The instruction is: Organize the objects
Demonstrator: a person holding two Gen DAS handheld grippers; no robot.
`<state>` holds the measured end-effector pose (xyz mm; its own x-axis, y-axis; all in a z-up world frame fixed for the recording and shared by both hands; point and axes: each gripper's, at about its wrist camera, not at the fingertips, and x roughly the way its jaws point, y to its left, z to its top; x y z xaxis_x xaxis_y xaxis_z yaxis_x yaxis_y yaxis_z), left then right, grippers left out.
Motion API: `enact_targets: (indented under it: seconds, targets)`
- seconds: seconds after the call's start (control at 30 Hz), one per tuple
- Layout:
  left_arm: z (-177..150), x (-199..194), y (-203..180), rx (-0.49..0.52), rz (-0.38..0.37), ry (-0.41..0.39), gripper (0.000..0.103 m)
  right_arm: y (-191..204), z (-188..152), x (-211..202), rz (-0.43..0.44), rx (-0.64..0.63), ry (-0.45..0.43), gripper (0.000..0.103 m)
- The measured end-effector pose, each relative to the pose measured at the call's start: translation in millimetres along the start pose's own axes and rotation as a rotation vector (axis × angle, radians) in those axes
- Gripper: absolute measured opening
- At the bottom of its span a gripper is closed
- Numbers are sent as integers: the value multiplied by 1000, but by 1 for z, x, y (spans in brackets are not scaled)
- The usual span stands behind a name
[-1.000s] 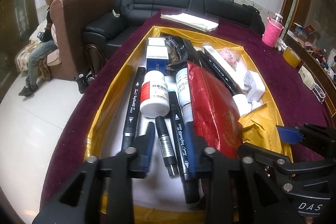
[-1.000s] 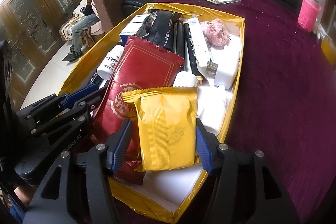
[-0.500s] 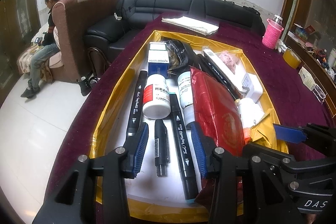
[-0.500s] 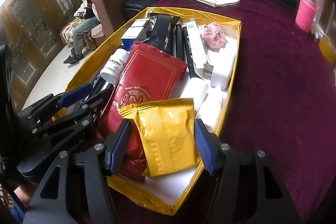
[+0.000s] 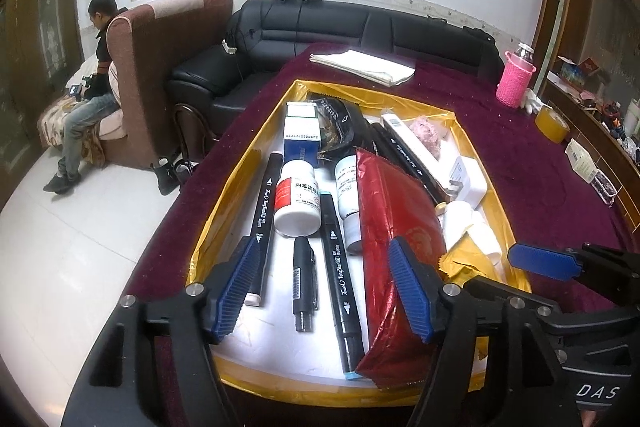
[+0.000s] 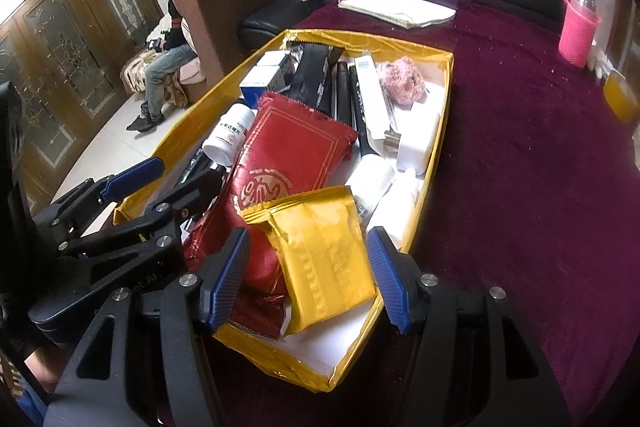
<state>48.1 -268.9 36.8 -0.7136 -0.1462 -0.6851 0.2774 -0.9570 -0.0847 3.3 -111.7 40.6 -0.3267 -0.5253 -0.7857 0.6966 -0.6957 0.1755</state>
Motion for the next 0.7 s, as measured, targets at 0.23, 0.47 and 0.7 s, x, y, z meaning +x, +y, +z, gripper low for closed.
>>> enact_targets:
  seconds: [0.23, 0.47, 0.7]
  targets:
    - [0, -8, 0, -16, 14, -32, 69, -1, -2, -10, 15, -7, -57, 69]
    - [-1, -14, 0, -27, 14, -74, 73, -9, -5, -11, 85, 32, -81, 75]
    - [-2, -21, 2, -43, 83, -138, 92, -25, -10, -17, 192, 103, -145, 82]
